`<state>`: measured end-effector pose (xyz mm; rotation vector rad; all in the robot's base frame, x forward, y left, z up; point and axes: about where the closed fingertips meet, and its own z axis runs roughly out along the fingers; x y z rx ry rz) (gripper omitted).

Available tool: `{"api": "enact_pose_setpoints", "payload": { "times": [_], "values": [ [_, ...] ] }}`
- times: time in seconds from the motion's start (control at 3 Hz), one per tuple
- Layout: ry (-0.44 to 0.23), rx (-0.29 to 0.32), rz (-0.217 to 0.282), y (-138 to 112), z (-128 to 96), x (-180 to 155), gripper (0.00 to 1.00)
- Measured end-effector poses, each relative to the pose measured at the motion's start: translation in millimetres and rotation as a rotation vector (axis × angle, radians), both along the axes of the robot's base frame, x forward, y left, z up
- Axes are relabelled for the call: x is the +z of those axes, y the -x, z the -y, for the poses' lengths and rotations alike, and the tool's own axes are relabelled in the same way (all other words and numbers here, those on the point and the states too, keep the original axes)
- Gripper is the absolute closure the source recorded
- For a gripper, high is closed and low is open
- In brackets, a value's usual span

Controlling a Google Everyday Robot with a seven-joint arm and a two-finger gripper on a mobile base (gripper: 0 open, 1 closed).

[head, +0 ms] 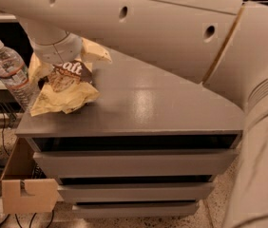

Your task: Move brown chip bag near water bottle

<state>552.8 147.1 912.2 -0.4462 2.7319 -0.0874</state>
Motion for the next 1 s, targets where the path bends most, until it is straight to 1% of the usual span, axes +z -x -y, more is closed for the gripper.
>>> {"api": "enact_pose_setpoints", "payload": {
  "times": [0.33, 1.0],
  "values": [
    [0.001, -0.002, -0.001, -7, 7, 1, 0.00],
    [0.039, 0.026, -0.013, -26, 26, 6, 0.00]
  ]
}}
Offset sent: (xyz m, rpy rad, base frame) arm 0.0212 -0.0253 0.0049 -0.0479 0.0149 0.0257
